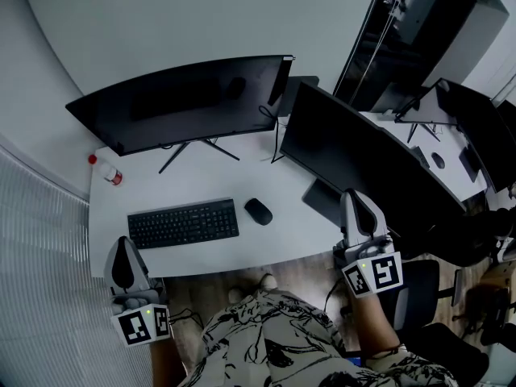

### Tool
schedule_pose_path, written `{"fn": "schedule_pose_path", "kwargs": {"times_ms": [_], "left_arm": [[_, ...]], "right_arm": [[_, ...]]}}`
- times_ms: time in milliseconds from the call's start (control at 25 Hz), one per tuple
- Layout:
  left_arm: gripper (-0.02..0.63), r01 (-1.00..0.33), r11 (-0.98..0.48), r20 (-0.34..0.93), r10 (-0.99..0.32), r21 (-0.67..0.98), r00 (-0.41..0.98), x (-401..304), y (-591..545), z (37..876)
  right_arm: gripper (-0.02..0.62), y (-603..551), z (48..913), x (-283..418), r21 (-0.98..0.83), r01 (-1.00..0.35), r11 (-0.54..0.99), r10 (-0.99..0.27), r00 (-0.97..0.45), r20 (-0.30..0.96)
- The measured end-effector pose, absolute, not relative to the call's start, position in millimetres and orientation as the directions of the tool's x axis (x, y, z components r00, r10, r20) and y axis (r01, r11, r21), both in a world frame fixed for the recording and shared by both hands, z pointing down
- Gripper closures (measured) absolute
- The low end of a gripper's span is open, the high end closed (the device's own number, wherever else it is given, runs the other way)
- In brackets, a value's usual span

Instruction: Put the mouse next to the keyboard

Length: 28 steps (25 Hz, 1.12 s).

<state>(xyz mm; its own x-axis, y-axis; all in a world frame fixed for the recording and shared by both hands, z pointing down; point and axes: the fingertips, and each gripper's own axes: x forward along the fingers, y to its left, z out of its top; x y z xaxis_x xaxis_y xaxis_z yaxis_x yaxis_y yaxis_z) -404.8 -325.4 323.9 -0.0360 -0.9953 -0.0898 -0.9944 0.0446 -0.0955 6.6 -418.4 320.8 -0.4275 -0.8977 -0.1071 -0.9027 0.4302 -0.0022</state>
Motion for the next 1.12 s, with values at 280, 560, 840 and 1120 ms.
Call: {"fn": "schedule_pose_path", "kwargs": {"times_ms": [280,560,840,1120], "left_arm": [[0.607,-0.994,0.038,-0.088,-0.996,-0.100,-0.029,-400.5,-324.6,324.2],[0.607,-0.995,0.031,-0.094,-0.995,-0.100,-0.022,-398.1,-323.0,322.8],[0.607,-0.995,0.026,-0.094,-0.995,-0.097,-0.017,-395.6,-321.7,323.3],[0.607,-0.995,0.030,-0.093,-0.995,-0.097,-0.021,-396.8,-321.0,323.3]], "right_arm": [[0.591,-415.5,321.5,4.2,0.003,-0.897,0.441,-0.892,-0.439,-0.105],[0.591,-415.2,324.2,3.6,-0.043,-0.891,0.451,-0.890,-0.446,-0.099],[0.591,-413.9,325.4,1.2,-0.041,-0.888,0.457,-0.887,-0.452,-0.095],[0.591,-412.9,329.4,-0.7,-0.032,-0.887,0.462,-0.885,-0.458,-0.081]]}}
